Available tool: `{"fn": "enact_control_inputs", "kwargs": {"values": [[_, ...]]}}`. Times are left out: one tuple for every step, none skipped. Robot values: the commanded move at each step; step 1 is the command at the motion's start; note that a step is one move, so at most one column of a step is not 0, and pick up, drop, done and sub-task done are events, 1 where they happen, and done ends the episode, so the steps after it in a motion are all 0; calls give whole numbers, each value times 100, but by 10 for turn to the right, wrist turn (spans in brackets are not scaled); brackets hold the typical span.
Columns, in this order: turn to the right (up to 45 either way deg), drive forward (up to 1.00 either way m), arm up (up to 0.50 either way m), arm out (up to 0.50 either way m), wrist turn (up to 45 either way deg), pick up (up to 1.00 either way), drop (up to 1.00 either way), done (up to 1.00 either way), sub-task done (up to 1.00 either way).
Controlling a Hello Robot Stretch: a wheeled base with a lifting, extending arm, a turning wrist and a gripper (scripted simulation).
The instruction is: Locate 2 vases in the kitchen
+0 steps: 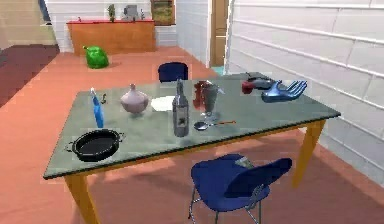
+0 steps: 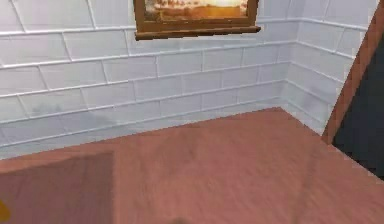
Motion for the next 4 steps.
{"fn": "enact_control_inputs", "kwargs": {"values": [[-450, 0, 0, 0, 0, 0, 0, 0, 0], [-360, 0, 0, 0, 0, 0, 0, 0, 0], [0, 20, 0, 0, 0, 0, 0, 0, 0], [450, 0, 0, 0, 0, 0, 0, 0, 0]]}}
